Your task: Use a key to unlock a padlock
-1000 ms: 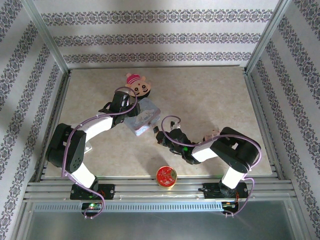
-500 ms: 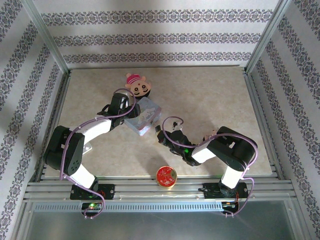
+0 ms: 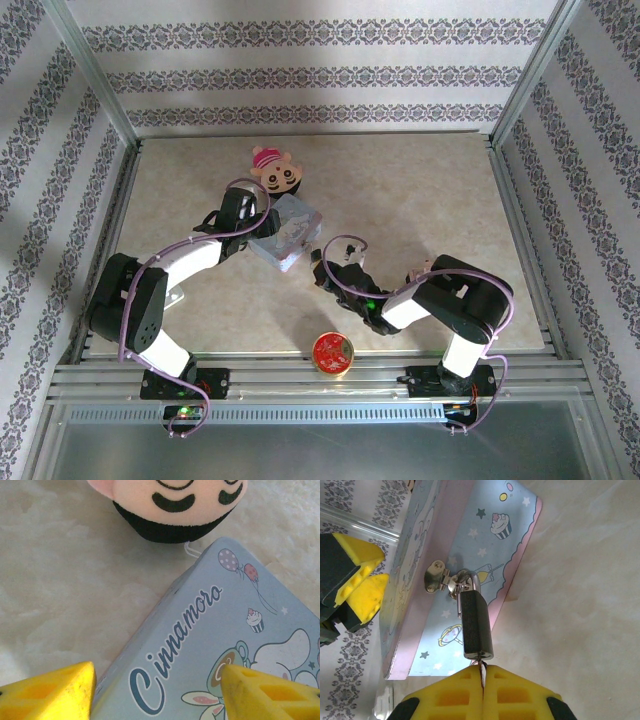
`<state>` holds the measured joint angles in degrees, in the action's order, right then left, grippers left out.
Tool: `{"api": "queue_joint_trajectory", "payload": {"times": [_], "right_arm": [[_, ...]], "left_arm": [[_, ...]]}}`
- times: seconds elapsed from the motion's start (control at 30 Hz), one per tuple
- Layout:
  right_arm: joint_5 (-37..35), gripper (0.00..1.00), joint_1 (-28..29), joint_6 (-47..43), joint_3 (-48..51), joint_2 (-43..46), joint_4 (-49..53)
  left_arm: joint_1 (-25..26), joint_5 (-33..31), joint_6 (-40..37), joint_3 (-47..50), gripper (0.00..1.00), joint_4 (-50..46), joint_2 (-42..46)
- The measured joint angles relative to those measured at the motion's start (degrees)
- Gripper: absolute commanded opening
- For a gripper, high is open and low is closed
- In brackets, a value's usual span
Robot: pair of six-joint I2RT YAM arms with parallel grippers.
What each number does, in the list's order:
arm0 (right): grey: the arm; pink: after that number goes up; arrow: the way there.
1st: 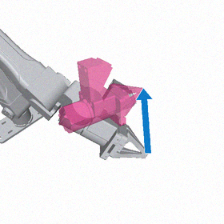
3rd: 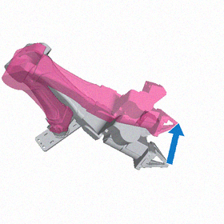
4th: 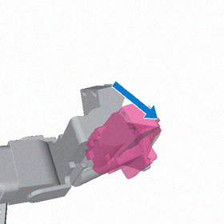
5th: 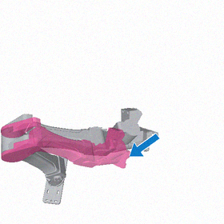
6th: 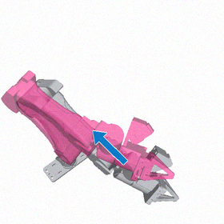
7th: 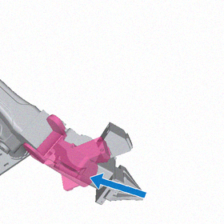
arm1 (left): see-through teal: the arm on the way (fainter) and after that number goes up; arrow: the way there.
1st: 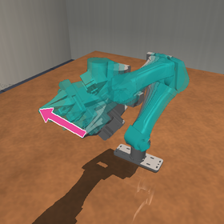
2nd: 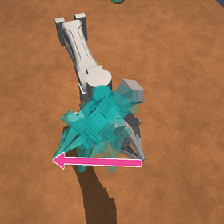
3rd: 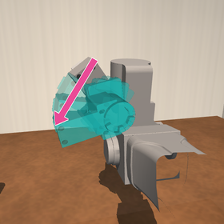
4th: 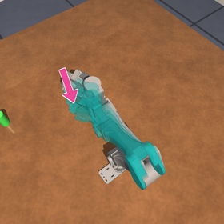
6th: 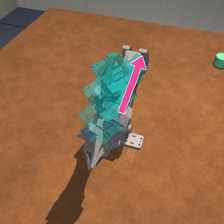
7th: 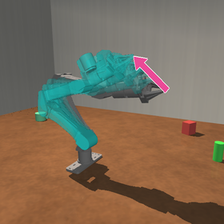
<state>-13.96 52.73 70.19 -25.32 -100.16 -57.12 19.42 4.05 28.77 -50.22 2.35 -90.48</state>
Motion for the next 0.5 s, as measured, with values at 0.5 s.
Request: {"api": "queue_joint_trajectory", "payload": {"times": [0.5], "right_arm": [[-7.1,0.0,1.97,3.21,0.0,-3.61,-6.19]], "left_arm": [[0.0,0.0,-0.02,0.13,0.69,-0.07,0.02]]}}
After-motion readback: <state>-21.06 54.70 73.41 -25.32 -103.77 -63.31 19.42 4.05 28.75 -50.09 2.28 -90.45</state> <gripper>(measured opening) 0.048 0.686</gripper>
